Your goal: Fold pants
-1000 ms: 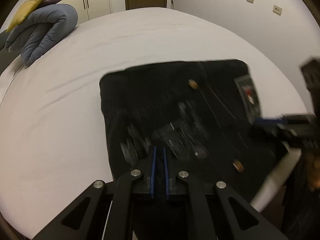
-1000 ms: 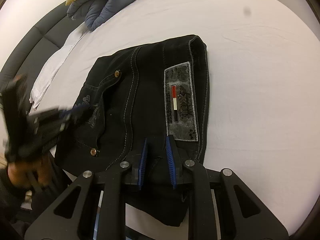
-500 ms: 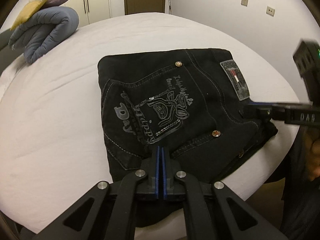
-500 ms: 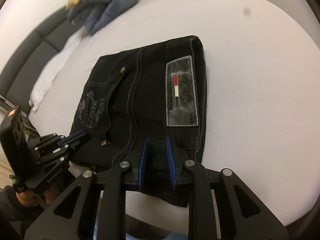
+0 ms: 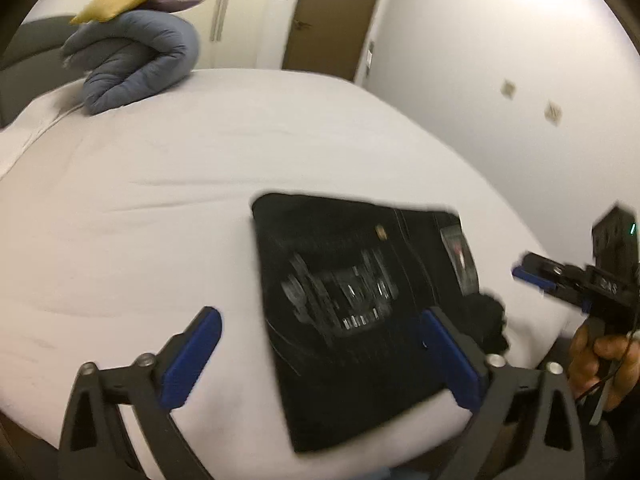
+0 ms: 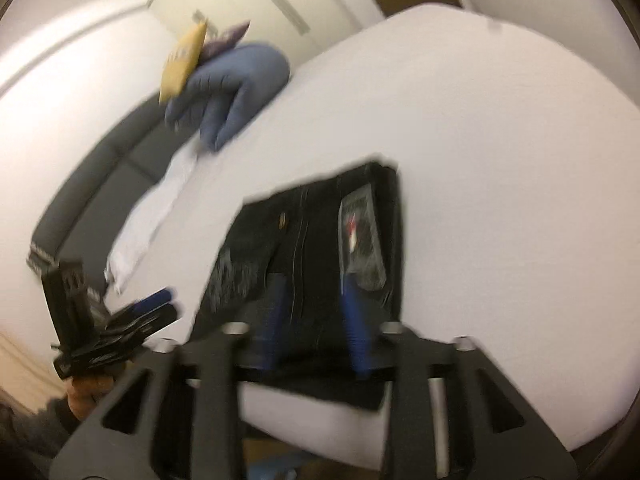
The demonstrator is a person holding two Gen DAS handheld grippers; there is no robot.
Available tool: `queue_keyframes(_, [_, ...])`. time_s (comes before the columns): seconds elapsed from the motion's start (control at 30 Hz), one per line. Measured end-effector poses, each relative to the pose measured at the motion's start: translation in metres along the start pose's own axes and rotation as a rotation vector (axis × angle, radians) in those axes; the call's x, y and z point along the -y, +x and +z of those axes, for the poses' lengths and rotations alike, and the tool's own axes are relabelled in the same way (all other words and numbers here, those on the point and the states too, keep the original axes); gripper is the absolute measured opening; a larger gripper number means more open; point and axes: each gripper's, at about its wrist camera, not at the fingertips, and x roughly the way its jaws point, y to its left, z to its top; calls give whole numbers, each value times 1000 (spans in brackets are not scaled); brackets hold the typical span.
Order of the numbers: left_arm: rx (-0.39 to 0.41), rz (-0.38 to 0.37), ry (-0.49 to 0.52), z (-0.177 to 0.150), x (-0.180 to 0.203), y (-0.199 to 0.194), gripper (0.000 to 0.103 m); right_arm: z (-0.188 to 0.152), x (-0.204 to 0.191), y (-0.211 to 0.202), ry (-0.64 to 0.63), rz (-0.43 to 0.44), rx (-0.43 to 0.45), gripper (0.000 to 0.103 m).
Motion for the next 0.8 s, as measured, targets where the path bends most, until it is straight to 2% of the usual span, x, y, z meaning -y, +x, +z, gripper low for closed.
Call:
queue_keyframes(0.03, [-20, -1, -24, 6, -8, 6, 102, 5, 5, -1, 18, 2, 4, 75])
queue_keyframes(0.13, [-99, -10, -103, 17, -31, 29, 100, 22, 19, 8, 69, 19, -34, 75])
queue_keyframes(0.23, [-180, -55, -176, 22, -43, 51, 95, 36, 30, 30, 107, 24, -121, 74])
queue_keyframes(0.37, [-258, -71, -206, 28, -50, 77, 94, 43, 50, 55, 175, 33, -213, 72])
queue_keyframes(0.5, [-329, -94, -199, 32, -48, 97, 89, 40, 70, 86, 255, 33, -278, 62])
queue_keyframes(0.57, [-372, -101, -192, 29, -44, 106, 78, 41, 75, 94, 272, 51, -283, 58])
queue_keyframes(0.63, [-382, -76, -166, 26, -40, 111, 77, 42, 77, 103, 283, 66, -294, 54])
queue_keyframes(0.7, [-383, -71, -155, 26, -35, 113, 71, 43, 75, 113, 276, 72, -319, 50])
queue_keyframes(0.77, [-394, -96, -166, 28, -34, 116, 50, 43, 72, 124, 256, 60, -338, 42])
queue_keyframes(0.8, [-403, -106, -168, 29, -33, 116, 49, 42, 70, 127, 251, 55, -342, 35])
